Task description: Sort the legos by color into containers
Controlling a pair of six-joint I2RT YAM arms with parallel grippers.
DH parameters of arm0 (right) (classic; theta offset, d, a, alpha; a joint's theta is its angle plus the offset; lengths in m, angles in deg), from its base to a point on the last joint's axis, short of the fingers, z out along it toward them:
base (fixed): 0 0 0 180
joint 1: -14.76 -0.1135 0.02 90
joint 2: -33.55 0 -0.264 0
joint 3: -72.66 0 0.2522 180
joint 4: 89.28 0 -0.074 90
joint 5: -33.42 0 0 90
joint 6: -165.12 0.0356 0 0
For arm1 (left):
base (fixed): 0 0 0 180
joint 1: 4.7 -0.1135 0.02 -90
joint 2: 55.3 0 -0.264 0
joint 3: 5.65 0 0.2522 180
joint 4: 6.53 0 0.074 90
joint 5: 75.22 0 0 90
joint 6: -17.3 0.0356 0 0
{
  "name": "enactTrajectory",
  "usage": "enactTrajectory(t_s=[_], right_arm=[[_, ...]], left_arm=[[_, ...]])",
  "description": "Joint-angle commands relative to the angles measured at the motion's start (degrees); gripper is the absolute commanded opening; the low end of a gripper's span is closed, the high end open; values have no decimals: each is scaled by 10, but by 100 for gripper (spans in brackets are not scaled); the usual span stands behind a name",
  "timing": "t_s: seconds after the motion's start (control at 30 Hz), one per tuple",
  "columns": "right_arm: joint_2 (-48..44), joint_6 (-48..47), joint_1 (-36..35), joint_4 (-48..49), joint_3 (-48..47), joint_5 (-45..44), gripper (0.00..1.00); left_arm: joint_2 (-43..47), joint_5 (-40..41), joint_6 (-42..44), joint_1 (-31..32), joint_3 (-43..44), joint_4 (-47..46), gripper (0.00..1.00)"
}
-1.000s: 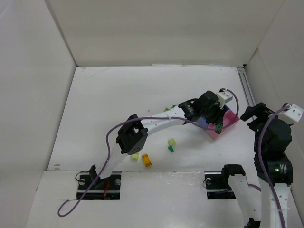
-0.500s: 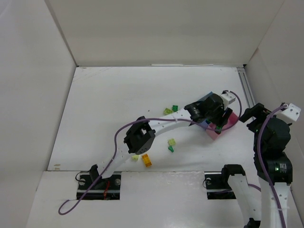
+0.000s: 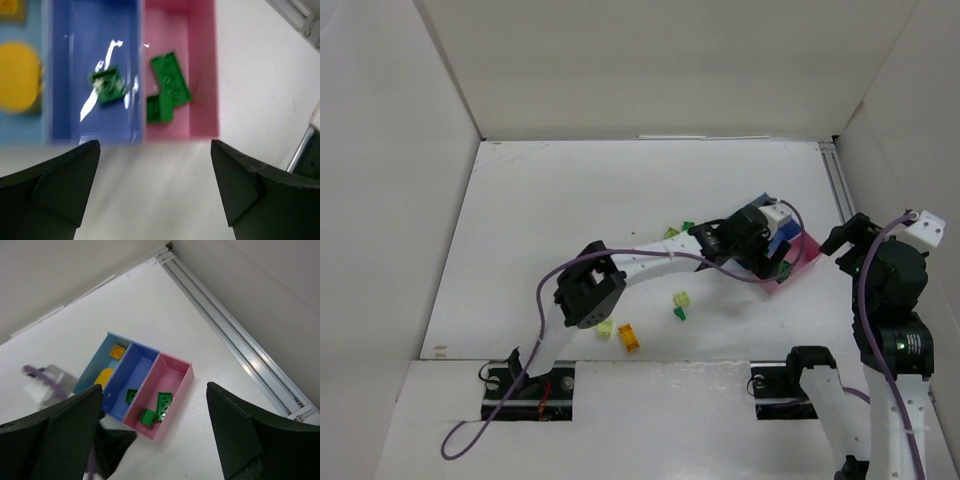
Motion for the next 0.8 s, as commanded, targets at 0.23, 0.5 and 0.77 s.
enactTrajectory(t_s=[0.23, 0.5, 0.77], right_arm=[[130, -101, 4, 64, -22, 241, 89], [292, -111, -195, 130, -28, 230, 88], [530, -91, -354, 111, -130, 101, 87]], left_arm=[[442, 156, -85, -114, -434, -96, 100], [610, 296, -233, -148, -546, 62, 100], [736, 302, -357, -184, -653, 139, 100]])
